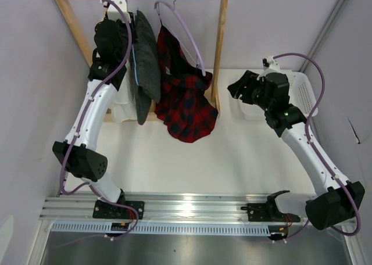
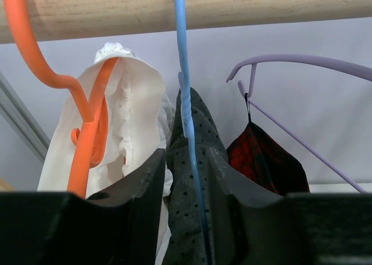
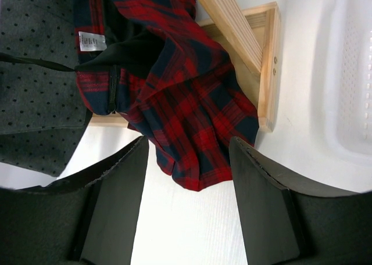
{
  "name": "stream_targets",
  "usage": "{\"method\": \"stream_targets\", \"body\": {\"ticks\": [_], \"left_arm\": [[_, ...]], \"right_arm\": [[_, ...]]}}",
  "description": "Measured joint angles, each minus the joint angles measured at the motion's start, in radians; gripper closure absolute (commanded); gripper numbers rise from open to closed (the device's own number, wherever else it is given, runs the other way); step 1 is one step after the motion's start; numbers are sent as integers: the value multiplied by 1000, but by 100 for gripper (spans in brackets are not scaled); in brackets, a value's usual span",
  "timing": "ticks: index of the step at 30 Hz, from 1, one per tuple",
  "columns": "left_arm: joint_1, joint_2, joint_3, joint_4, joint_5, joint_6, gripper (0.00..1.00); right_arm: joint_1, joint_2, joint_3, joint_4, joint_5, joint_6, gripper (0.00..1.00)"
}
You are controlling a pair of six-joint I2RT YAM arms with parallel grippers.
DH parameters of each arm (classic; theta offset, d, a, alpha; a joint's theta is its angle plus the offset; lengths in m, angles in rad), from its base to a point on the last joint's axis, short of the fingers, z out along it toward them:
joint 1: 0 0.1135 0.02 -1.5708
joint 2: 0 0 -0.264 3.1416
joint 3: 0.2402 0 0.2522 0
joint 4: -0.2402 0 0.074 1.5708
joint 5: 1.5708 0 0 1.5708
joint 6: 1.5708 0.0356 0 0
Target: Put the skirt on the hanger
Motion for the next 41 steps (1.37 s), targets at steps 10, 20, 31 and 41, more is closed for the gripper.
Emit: {"method": "stream_targets", "body": {"ticks": [10, 20, 31, 41], "left_arm": [[0, -65, 7, -92, 43, -20, 28], [-1, -359, -122, -172, 141, -110, 23], [-168, -844, -838, -122, 280, -247, 24], [-197, -995, -1128, -166, 327, -313, 25]], "right_arm": [[0, 0, 0, -2, 0, 0, 34], [-80, -1, 0, -31, -98, 4, 19], [-93, -116, -58, -147, -83, -2, 13], [-93, -243, -163, -181, -48, 1, 13]]}}
